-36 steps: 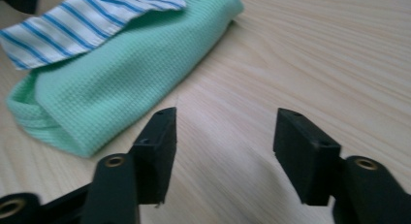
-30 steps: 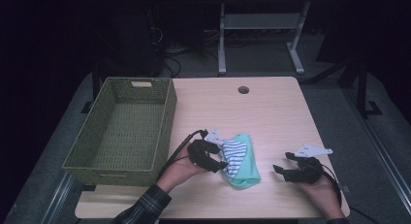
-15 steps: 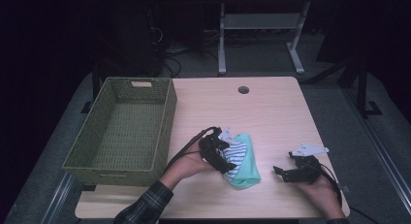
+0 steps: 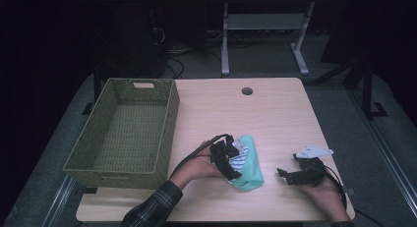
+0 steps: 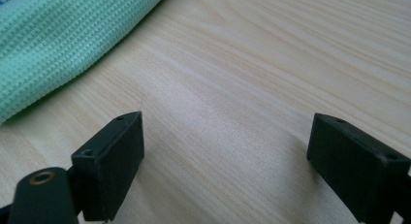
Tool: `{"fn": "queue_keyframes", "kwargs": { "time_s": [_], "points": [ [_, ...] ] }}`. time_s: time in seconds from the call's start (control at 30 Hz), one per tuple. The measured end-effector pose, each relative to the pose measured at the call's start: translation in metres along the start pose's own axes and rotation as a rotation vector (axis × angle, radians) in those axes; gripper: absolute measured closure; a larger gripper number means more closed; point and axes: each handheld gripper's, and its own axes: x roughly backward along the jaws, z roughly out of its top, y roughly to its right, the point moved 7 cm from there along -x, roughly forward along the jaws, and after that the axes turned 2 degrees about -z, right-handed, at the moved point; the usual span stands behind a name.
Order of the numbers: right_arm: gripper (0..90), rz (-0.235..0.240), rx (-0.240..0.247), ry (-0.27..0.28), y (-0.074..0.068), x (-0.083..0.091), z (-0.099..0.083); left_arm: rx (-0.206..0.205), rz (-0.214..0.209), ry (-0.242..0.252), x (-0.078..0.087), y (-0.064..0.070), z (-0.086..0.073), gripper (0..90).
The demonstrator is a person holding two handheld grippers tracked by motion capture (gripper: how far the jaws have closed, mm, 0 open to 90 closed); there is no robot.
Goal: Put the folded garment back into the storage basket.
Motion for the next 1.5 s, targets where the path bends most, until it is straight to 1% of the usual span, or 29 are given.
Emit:
{"fn": "queue_keyframes", "kwargs": {
  "time_s": [0.1,0.17,0.23,0.3,0.33,0.37,0.47,0.5,0.57,0.7,0.77,0.8,0.83,0.9,1.13,1.2,1.27,1.3,1.4,1.47,1.5],
  "points": [
    [12.7,0.000,0.000,0.000,0.0000,0.0000,0.0000,-0.002,0.001,-0.002,-0.0023,0.0000,-0.0004,16.5],
    [12.7,0.000,0.000,0.000,0.0000,0.0000,0.0000,-0.013,0.009,-0.013,-0.0045,-0.0001,-0.0018,16.5],
    [12.5,0.000,0.000,0.000,0.0000,-0.0001,0.0001,-0.023,0.017,-0.012,-0.0064,0.0003,-0.0032,16.5],
    [12.4,-0.001,-0.001,-0.002,0.0000,-0.0002,0.0002,-0.024,0.021,-0.014,-0.0068,0.0007,-0.0034,16.5],
    [12.4,-0.001,-0.001,-0.002,0.0000,-0.0003,0.0003,-0.031,0.024,-0.020,-0.0066,0.0005,-0.0037,16.5],
    [12.4,-0.001,-0.001,-0.002,0.0000,-0.0004,0.0003,-0.025,0.027,-0.015,-0.0071,0.0010,-0.0033,16.5],
    [12.4,-0.001,-0.001,-0.003,0.0000,-0.0005,0.0004,-0.025,0.025,-0.022,-0.0068,0.0007,-0.0040,16.6],
    [12.4,-0.001,-0.002,-0.003,-0.0001,-0.0005,0.0004,-0.015,0.024,-0.015,-0.0072,0.0011,-0.0039,16.8],
    [12.4,-0.001,-0.002,-0.003,-0.0001,-0.0005,0.0004,-0.012,0.025,-0.004,-0.0072,0.0004,-0.0041,17.8],
    [12.4,-0.001,-0.002,-0.003,0.0000,-0.0005,0.0004,-0.005,0.025,0.006,-0.0051,-0.0019,-0.0054,23.4],
    [12.4,-0.001,-0.002,-0.003,-0.0001,-0.0005,0.0004,-0.004,0.028,0.010,-0.0046,-0.0026,-0.0054,27.6],
    [12.4,-0.001,-0.002,-0.003,-0.0001,-0.0005,0.0004,0.001,0.032,0.013,-0.0038,-0.0034,-0.0056,27.6],
    [12.4,-0.001,-0.002,-0.003,-0.0001,-0.0005,0.0004,0.002,0.034,0.016,-0.0030,-0.0042,-0.0059,33.5],
    [12.5,-0.001,-0.002,-0.003,-0.0001,-0.0005,0.0004,0.012,0.037,0.022,-0.0015,-0.0053,-0.0067,37.3],
    [12.5,-0.001,-0.002,-0.003,-0.0001,-0.0005,0.0004,0.014,0.043,0.014,0.0011,-0.0050,-0.0069,55.7],
    [12.5,-0.001,-0.002,-0.003,-0.0001,-0.0005,0.0004,0.017,0.048,0.002,0.0019,-0.0041,-0.0066,60.1],
    [12.5,-0.001,-0.002,-0.002,-0.0001,-0.0005,0.0004,0.036,0.059,0.001,0.0016,-0.0030,-0.0057,65.2],
    [12.5,-0.001,-0.002,-0.002,-0.0001,-0.0005,0.0004,0.034,0.062,-0.006,0.0016,-0.0017,-0.0052,67.8],
    [12.5,0.000,-0.003,-0.002,-0.0001,-0.0005,0.0004,0.022,0.064,-0.012,0.0017,-0.0008,-0.0047,70.6],
    [12.5,0.000,-0.003,-0.002,0.0000,-0.0005,0.0004,0.024,0.062,-0.009,0.0017,-0.0010,-0.0048,71.0],
    [12.5,-0.001,-0.003,-0.003,0.0000,-0.0005,0.0004,0.039,0.056,-0.006,0.0019,-0.0010,-0.0045,71.2]
  ]
}}
